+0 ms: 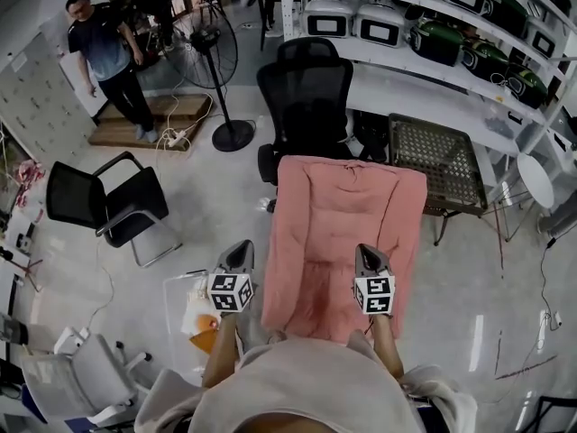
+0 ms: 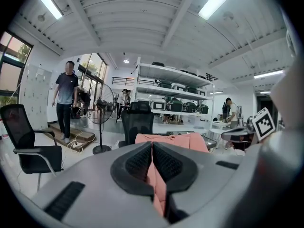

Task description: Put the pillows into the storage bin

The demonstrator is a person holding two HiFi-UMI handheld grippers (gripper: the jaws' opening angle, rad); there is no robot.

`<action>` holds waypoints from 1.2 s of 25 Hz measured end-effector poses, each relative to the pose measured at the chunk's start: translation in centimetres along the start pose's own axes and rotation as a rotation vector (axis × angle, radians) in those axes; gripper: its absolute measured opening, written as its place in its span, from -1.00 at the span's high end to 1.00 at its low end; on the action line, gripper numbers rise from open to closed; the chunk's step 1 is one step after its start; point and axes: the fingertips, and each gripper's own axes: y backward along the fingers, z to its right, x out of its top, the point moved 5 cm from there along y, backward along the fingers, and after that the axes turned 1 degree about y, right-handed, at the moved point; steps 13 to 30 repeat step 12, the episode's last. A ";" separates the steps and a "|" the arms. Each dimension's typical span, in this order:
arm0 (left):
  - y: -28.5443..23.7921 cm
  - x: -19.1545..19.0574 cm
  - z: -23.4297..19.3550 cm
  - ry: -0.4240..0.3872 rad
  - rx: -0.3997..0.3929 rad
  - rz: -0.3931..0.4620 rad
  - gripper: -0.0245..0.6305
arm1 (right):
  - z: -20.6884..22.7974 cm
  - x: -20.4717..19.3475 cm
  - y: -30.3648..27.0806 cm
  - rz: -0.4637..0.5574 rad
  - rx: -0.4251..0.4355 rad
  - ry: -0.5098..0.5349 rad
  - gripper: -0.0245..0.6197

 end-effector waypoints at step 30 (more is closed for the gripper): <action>-0.2 0.6 -0.3 -0.001 -0.010 0.006 0.89 | -0.4 0.5 -0.3 -0.002 0.005 0.004 0.93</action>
